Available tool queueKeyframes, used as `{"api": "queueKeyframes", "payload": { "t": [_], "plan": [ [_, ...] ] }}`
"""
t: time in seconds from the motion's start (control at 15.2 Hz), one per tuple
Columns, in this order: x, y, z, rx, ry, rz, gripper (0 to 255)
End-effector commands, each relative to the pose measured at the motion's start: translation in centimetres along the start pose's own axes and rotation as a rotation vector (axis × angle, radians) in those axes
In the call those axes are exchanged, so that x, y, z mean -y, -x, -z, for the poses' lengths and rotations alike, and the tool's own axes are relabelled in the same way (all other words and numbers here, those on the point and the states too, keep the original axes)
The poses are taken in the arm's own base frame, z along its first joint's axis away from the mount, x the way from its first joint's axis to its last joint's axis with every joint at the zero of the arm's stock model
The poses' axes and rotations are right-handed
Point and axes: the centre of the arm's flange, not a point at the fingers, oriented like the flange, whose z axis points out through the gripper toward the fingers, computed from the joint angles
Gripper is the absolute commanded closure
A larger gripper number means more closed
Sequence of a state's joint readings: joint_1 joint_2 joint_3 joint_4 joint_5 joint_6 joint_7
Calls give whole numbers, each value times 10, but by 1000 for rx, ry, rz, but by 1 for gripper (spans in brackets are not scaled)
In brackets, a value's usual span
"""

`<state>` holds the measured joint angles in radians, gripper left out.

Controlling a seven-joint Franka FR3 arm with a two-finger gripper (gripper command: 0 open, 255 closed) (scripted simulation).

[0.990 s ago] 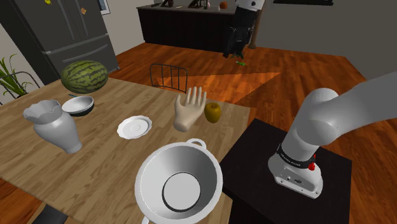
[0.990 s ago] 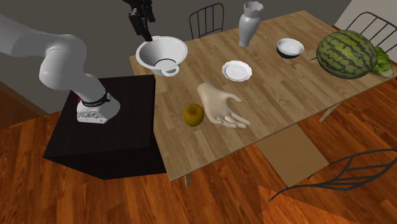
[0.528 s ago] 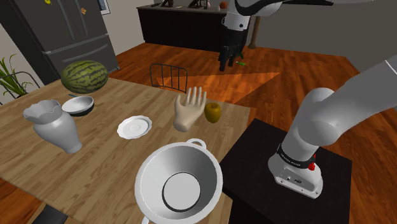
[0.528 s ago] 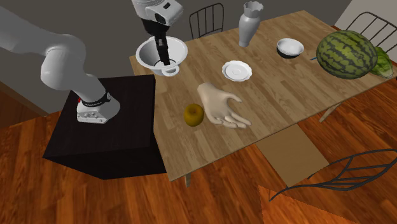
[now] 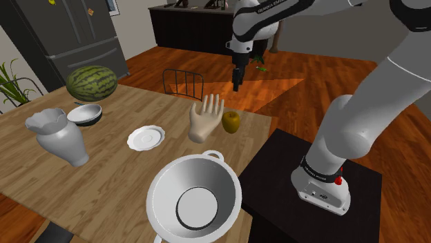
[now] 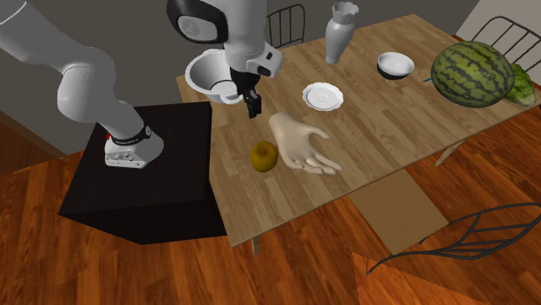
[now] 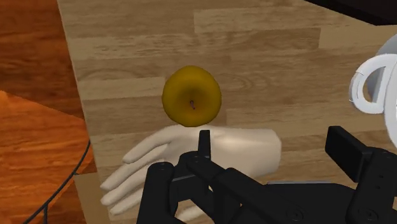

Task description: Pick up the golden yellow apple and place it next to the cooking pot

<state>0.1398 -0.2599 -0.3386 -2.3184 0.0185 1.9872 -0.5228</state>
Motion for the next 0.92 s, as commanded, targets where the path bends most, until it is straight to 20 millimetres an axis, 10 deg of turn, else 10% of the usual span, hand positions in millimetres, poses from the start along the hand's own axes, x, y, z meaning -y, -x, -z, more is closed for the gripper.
{"api": "queueKeyframes", "payload": {
  "t": [0.0,0.86],
  "plan": [
    [-14,-10,-23,29,0,61,0],
    [-66,-78,-153,176,-5,363,0]
  ]
}}
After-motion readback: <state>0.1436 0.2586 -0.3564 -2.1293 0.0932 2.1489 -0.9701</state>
